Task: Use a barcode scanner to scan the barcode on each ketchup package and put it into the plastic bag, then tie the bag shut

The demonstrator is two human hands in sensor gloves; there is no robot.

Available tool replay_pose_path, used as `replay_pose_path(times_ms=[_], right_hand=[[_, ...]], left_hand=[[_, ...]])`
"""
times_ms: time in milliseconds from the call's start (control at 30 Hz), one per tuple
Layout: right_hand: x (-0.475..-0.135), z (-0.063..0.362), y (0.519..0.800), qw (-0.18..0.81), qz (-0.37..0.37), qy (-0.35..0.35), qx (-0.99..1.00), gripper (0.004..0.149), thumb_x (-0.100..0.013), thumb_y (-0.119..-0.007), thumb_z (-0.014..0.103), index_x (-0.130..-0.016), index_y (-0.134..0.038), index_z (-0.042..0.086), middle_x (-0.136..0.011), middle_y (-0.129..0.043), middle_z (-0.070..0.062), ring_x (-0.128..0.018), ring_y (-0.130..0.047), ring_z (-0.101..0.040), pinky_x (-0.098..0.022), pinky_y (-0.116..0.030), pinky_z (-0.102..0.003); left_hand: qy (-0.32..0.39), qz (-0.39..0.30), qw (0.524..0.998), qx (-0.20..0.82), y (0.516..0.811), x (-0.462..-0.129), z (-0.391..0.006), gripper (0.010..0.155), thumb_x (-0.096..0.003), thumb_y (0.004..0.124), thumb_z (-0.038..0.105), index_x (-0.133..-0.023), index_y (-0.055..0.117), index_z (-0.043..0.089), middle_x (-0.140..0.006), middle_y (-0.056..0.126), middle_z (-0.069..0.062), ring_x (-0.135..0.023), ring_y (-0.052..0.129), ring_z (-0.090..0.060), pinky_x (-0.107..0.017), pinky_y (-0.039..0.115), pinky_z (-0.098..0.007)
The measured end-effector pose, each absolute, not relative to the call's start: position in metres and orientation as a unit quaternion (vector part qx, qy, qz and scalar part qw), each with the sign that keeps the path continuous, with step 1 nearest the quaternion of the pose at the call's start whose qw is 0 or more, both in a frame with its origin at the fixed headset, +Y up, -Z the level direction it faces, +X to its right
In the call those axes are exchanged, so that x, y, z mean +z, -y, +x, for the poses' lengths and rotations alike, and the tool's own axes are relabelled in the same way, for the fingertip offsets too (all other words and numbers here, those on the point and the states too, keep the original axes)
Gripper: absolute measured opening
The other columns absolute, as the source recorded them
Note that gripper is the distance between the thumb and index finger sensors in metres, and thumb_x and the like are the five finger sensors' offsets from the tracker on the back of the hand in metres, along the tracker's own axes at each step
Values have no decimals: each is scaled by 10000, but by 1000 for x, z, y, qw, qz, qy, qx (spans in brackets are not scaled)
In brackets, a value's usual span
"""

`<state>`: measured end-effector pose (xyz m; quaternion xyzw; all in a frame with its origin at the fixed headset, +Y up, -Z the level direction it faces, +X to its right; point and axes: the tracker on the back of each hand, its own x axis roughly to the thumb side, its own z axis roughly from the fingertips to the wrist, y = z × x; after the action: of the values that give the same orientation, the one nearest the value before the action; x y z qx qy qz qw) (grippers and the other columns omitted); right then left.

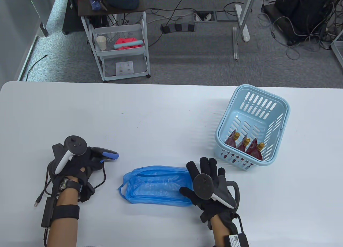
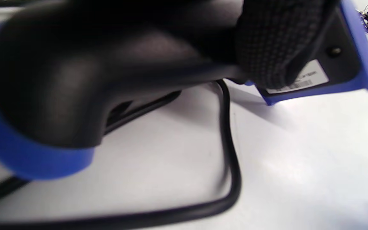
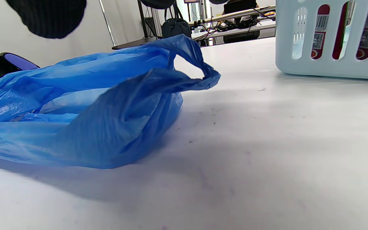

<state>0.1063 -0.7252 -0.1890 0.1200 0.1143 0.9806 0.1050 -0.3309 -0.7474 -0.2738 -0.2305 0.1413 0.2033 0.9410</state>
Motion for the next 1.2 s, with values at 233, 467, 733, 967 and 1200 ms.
replay_pose_path(times_ms=[233, 467, 733, 967, 1200], right_hand=[[-189, 105, 725, 101, 117, -114, 981, 880, -498, -671, 638, -1169, -279, 227, -1189, -170, -249, -1071, -117, -521, -726, -215, -741], [-188, 105, 725, 95, 115, -114, 982, 878, -498, -671, 638, -1168, -280, 228, -1189, -170, -250, -1071, -117, -521, -726, -214, -741], [-188, 103, 726, 92, 117, -114, 982, 879, -497, -671, 639, -1169, -278, 228, -1190, -169, -247, -1070, -115, -522, -727, -214, -740], [-188, 102, 726, 91, 119, -114, 982, 879, -498, -671, 637, -1169, -279, 226, -1188, -169, -249, -1069, -113, -522, -726, -212, -741], [-188, 102, 726, 88, 115, -113, 983, 878, -498, -671, 637, -1168, -279, 228, -1188, -169, -251, -1069, -113, -522, -726, -213, -740]], left_hand=[[-106, -284, 922, 243, 758, -276, -325, 685, -347, 934, 556, -936, 819, 228, -756, 806, 68, -640, 890, -236, -613, 760, -507], [-83, -289, 918, 259, 762, -271, -320, 642, -410, 856, 603, -935, 837, 235, -726, 812, 55, -620, 886, -249, -599, 753, -515], [-47, -182, 916, 354, 742, -250, -327, 624, -414, 867, 582, -940, 820, 249, -769, 791, 51, -664, 874, -263, -623, 740, -527], [4, -106, 917, 385, 723, -232, -325, 611, -408, 881, 571, -918, 837, 238, -781, 792, 44, -673, 877, -270, -623, 743, -532], [58, -58, 912, 402, 705, -216, -308, 593, -402, 894, 570, -887, 859, 229, -765, 796, 50, -670, 883, -264, -621, 749, -531]])
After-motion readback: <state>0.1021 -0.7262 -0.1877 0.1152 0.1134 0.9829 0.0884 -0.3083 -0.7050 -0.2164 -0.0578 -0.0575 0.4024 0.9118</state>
